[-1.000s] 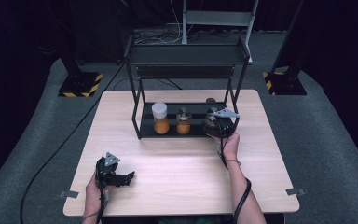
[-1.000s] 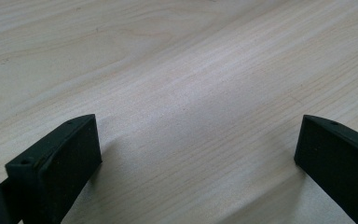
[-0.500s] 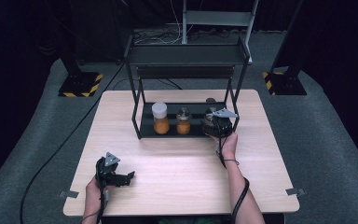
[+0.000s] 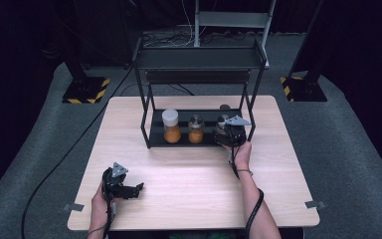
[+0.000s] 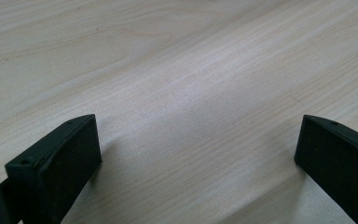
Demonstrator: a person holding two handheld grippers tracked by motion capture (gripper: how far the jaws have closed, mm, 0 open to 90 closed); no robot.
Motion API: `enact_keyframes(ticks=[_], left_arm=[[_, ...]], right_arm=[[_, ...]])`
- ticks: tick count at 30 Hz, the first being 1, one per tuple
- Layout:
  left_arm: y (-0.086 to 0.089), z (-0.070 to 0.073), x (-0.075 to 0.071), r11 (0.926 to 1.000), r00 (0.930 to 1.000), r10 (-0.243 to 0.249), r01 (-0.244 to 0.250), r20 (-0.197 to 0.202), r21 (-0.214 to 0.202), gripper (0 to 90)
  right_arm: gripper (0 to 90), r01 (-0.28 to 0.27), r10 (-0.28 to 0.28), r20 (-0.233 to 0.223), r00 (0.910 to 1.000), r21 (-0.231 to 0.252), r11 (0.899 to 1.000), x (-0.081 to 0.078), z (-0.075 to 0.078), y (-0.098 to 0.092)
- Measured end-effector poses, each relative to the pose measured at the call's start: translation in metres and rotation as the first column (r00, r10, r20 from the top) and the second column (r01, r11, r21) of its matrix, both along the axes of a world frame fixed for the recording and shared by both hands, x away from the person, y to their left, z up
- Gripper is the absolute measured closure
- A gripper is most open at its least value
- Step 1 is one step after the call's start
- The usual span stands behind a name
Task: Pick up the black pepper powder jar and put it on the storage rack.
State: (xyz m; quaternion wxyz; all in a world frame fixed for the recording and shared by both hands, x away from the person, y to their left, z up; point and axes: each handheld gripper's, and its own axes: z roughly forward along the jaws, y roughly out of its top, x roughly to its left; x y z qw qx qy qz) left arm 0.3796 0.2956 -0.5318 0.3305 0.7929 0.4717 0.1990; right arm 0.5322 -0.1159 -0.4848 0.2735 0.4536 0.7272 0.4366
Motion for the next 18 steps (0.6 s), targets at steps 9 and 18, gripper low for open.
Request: enact_keyframes(ticks=[9,18], left_arm=[[-0.0001,0.0000,0.0000,1.0000,1.0000,0.001,-0.001,0.000,0.000,0.0],[-0.0001,0.0000,0.0001,1.0000,1.0000,0.000,0.000,0.000,0.000,0.1]], right_arm=[[30.2,-0.001,0.001,-0.007,1.0000,0.002,1.000,0.0036,-0.0035,0.0025],[30.2,-0.003,0.003,-0.011,0.9999,0.000,1.000,0.0074,-0.0040,0.0067]])
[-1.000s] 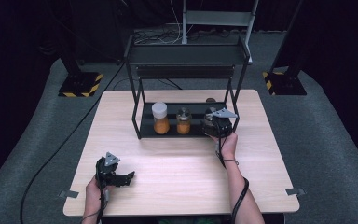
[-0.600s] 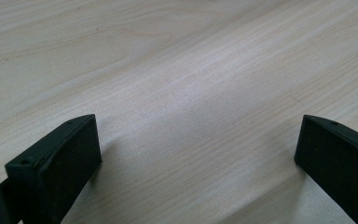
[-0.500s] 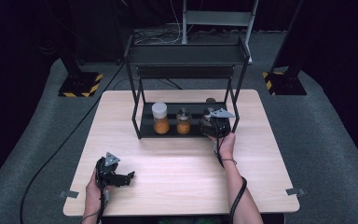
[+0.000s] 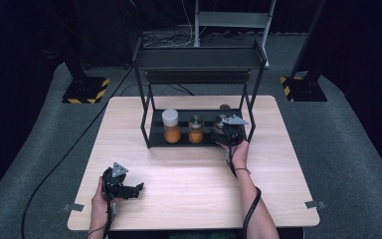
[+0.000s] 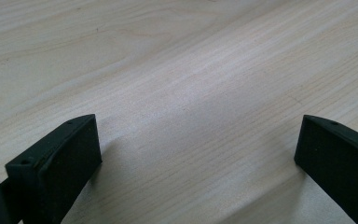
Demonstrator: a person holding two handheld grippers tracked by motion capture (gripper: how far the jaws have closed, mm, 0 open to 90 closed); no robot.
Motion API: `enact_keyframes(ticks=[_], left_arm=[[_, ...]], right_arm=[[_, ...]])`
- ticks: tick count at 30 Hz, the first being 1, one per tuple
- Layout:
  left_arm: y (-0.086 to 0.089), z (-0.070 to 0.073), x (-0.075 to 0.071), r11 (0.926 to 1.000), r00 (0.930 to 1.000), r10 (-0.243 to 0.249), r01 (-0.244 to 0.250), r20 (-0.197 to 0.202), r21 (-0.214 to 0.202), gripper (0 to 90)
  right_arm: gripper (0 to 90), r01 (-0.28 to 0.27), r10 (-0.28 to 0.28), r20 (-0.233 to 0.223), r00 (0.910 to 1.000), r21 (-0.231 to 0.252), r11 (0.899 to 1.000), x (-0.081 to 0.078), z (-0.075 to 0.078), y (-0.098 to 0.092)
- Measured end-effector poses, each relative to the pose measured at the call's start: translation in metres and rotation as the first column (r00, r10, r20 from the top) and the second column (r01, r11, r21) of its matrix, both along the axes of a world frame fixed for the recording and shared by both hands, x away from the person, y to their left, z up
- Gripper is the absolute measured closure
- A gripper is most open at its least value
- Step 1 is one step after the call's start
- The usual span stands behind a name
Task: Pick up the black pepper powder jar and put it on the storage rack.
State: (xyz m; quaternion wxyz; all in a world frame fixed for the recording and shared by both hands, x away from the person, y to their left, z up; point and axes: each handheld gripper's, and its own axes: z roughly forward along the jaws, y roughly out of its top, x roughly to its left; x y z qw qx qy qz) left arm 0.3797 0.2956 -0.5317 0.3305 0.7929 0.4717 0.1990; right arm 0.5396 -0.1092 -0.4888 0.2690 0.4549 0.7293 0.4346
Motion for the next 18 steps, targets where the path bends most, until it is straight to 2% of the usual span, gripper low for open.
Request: enact_keyframes(ticks=[18], left_arm=[[0.0000,0.0000,0.0000,1.0000,1.0000,-0.001,0.001,0.000,0.000,0.1]], right_arm=[[30.2,-0.005,0.005,-0.007,1.0000,0.001,1.000,0.0056,-0.0034,0.0067]])
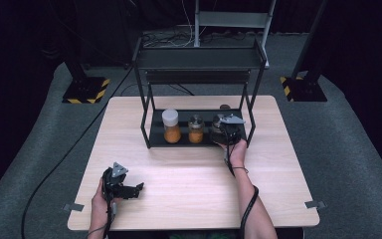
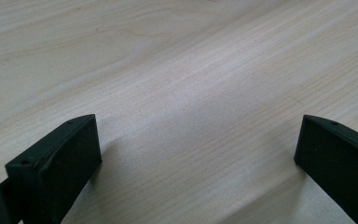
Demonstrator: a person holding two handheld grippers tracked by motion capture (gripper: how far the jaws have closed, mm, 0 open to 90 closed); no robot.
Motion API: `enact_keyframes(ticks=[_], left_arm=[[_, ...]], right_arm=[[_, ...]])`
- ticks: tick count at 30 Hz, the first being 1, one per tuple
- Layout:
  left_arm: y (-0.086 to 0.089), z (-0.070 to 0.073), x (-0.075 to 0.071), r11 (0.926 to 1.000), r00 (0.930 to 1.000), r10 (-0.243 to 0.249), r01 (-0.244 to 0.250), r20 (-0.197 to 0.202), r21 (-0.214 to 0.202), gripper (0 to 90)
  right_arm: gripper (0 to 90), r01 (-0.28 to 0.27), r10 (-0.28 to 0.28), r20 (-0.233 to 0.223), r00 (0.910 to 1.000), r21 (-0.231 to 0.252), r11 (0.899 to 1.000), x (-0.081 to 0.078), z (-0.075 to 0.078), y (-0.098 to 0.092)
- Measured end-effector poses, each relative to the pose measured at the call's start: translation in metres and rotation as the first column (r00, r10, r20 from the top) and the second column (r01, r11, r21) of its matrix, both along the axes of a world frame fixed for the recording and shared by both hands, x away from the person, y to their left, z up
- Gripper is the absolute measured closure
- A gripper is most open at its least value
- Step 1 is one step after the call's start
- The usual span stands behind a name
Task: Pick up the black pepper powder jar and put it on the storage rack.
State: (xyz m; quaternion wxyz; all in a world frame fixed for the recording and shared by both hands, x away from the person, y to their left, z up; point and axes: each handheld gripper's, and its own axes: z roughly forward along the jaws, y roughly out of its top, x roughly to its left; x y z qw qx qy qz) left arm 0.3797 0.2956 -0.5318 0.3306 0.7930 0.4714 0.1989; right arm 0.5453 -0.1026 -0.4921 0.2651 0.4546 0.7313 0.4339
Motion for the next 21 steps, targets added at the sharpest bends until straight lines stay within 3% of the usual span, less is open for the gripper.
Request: enact_keyframes(ticks=[21], left_arm=[[0.0001,0.0000,0.0001,1.0000,1.0000,-0.001,0.001,0.000,0.000,0.1]], right_arm=[[30.2,0.004,-0.004,-0.013,0.9999,-0.001,1.000,0.0061,-0.0056,0.0018]])
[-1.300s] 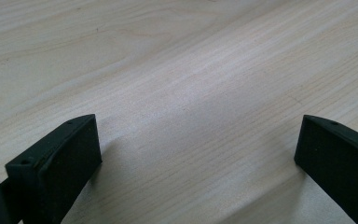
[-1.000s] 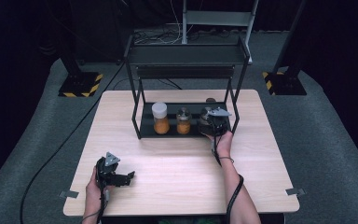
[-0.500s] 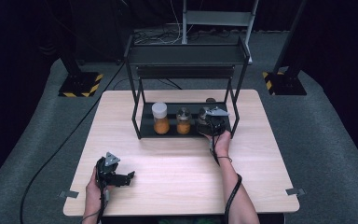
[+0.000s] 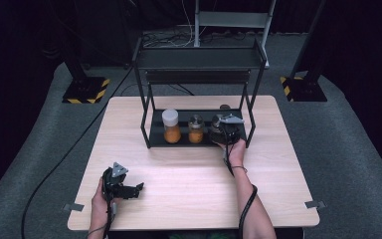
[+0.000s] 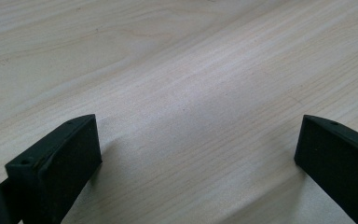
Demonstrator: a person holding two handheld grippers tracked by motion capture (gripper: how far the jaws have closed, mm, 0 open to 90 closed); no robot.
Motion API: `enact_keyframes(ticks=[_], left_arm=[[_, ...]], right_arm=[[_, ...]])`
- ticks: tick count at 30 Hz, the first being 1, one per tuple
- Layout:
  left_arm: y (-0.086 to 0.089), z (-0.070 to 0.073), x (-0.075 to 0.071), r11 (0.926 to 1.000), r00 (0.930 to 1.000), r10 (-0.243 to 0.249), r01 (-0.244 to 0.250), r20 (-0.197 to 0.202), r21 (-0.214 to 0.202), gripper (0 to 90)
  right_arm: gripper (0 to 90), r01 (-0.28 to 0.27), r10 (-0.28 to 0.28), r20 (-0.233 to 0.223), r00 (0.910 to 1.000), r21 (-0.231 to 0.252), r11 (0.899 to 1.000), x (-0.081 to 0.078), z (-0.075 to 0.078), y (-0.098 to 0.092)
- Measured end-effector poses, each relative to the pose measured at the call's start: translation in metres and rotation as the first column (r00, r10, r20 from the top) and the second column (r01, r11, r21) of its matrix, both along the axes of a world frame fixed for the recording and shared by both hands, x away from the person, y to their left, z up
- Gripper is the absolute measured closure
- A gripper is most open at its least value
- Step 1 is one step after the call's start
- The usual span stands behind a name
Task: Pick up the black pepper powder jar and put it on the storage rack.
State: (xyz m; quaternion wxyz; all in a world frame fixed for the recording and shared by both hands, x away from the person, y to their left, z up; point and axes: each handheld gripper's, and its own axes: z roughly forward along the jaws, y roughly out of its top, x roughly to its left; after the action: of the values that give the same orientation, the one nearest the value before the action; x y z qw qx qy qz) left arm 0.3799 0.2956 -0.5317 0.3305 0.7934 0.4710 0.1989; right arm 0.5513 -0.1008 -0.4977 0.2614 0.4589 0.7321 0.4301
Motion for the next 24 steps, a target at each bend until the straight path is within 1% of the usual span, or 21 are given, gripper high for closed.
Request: enact_keyframes(ticks=[8,15,24], left_arm=[[0.0000,0.0000,0.0001,1.0000,1.0000,-0.001,0.001,0.000,0.000,0.1],[0.0000,0.0000,0.0001,1.0000,1.0000,0.000,0.000,0.000,0.000,0.1],[0.0000,0.0000,0.0002,1.0000,1.0000,-0.001,0.001,0.000,0.000,0.1]], right_arm=[[30.2,0.000,0.000,-0.007,1.0000,0.004,1.000,0.0027,-0.0034,0.0004],[30.2,0.002,-0.002,-0.003,1.0000,0.002,1.000,0.0041,-0.0036,0.0014],[30.2,0.002,-0.002,-0.005,1.0000,0.011,1.000,0.0061,-0.0061,0.0019]])
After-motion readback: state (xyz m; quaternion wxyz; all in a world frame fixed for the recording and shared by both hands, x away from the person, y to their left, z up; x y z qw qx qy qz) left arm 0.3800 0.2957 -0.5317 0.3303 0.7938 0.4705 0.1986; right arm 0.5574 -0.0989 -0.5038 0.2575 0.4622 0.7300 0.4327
